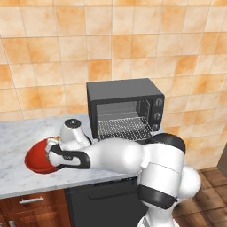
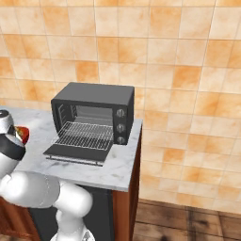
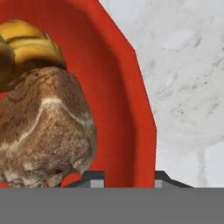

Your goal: Pick up the heated bread from the toaster oven and place it in the bowl. Then move the bread bowl to the dining counter.

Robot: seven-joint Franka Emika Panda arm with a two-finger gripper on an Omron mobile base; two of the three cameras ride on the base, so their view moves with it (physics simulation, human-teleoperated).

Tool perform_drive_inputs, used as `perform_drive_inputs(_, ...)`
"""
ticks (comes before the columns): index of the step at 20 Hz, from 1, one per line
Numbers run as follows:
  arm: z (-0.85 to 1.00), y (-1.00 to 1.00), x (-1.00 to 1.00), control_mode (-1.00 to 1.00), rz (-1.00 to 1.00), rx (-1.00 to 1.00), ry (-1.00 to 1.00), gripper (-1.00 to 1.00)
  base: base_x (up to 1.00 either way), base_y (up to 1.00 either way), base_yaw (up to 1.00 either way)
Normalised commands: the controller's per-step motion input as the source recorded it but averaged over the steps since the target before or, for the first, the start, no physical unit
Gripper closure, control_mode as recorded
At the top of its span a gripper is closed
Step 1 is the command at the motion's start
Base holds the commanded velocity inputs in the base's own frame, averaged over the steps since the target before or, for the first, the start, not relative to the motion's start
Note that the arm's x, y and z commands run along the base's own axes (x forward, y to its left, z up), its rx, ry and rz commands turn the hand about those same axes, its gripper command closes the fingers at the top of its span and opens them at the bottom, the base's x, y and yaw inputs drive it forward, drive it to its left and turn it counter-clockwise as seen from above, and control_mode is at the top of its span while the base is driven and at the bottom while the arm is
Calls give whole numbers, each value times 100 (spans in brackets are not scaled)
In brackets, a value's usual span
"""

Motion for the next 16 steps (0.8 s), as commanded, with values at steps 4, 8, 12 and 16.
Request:
perform_drive_inputs(4, 59, -65, -86, -100, -23, 0, -16, 100, 0, 0, 0)
perform_drive_inputs(8, 78, -87, -89, -100, -25, 5, -20, 100, 0, 0, 0)
perform_drive_inputs(12, 100, -70, -59, -100, -23, 10, -6, 100, 0, 0, 0)
perform_drive_inputs(16, 100, -66, -55, -100, -16, 9, 0, 100, 0, 0, 0)
